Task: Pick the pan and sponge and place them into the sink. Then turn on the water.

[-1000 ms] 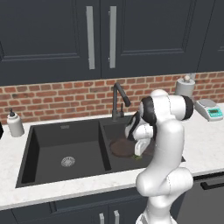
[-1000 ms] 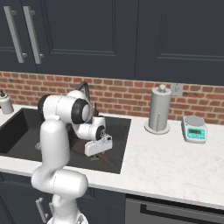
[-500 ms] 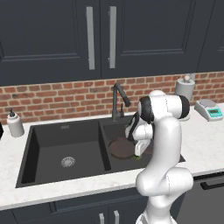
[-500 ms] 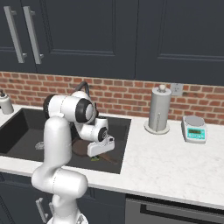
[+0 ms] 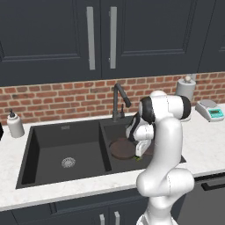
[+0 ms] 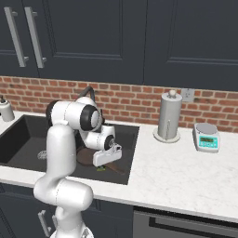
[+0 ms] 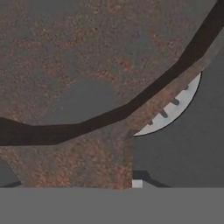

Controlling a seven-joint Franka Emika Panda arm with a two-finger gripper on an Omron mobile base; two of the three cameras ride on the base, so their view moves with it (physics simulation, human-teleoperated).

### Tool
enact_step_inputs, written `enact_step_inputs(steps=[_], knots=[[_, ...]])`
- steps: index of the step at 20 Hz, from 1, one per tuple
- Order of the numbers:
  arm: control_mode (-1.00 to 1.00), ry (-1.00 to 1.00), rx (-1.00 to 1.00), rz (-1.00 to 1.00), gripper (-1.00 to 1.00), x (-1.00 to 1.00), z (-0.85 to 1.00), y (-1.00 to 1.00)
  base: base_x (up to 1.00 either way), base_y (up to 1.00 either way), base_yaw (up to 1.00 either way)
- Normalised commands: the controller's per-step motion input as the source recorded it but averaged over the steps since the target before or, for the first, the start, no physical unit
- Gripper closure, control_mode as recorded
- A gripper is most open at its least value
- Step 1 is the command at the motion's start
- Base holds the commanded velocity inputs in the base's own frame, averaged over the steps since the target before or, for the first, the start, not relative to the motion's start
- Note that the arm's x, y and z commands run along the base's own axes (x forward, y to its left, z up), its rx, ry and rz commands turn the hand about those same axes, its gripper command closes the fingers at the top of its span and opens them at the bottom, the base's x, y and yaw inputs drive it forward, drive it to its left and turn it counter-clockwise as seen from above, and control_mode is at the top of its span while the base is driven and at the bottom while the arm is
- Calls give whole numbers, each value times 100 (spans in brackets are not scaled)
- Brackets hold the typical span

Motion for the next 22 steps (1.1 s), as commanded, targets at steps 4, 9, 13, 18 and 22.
enact_step_inputs(steps=[4,9,13,18,22], knots=[[-100,0,0,0,-100,0,2,0,0,0,0],[-100,-2,0,0,-100,-9,28,0,0,0,0],[-100,-6,1,0,-100,-18,67,1,0,0,0],[-100,-7,5,0,-100,-23,84,0,0,0,0],[-100,-10,9,0,-100,-31,79,0,0,0,0]])
